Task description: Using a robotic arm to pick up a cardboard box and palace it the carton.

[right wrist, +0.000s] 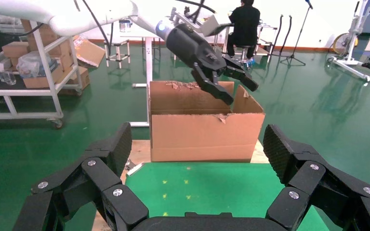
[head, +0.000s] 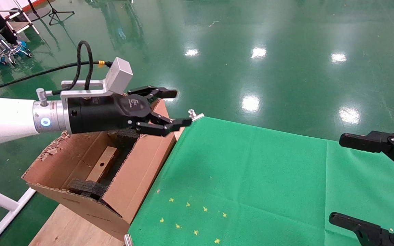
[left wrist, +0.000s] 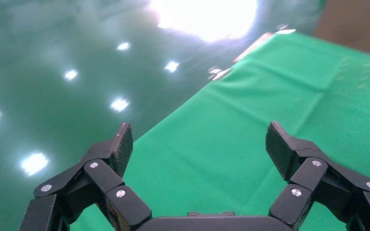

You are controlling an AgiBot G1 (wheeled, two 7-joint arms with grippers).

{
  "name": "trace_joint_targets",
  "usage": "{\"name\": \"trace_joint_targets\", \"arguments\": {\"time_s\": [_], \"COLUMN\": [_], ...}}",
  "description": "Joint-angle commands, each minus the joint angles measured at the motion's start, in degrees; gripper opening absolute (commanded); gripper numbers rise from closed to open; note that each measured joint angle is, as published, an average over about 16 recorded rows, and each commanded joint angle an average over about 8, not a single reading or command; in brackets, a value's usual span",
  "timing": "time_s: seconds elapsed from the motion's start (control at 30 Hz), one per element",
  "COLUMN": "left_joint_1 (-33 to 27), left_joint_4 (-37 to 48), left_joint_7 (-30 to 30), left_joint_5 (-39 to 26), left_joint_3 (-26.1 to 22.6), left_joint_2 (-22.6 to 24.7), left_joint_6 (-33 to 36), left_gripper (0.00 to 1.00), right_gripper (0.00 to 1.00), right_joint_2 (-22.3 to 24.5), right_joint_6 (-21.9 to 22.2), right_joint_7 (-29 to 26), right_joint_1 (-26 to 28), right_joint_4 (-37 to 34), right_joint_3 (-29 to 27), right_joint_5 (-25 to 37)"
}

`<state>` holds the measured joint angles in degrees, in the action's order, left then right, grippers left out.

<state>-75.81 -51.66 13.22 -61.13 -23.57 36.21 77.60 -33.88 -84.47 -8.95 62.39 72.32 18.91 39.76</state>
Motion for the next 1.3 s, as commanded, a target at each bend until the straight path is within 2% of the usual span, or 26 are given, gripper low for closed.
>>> {"name": "trace_joint_targets", "arguments": {"time_s": [0.03,0.7,0.87,1.3], "left_joint_1": [1.4,14.5,15.5,14.6], "left_joint_4": [-2.2,-22.5,-23.8,-22.4], "left_joint_7": [-0.2,-2.5,-2.6,-2.5], "left_joint_5": [1.9,19.7,21.0,19.8], "left_joint_3": [0.7,7.7,8.2,7.8], "left_joint_2": [-0.1,-1.2,-1.3,-1.3], "left_joint_6": [0.8,8.3,8.8,8.3], "left_gripper": [1.0,1.0,1.0,1.0], "right_gripper": [1.0,1.0,1.0,1.0], "right_joint_2": [0.0,0.0,0.0,0.0], "right_joint_6": [0.0,0.0,0.0,0.0], "right_joint_7": [0.0,0.0,0.0,0.0], "right_joint_1": [0.0,0.0,0.0,0.0], "right_joint_4": [0.0,0.0,0.0,0.0], "right_joint_3": [0.0,0.0,0.0,0.0], "right_joint_5": [0.0,0.0,0.0,0.0]}}
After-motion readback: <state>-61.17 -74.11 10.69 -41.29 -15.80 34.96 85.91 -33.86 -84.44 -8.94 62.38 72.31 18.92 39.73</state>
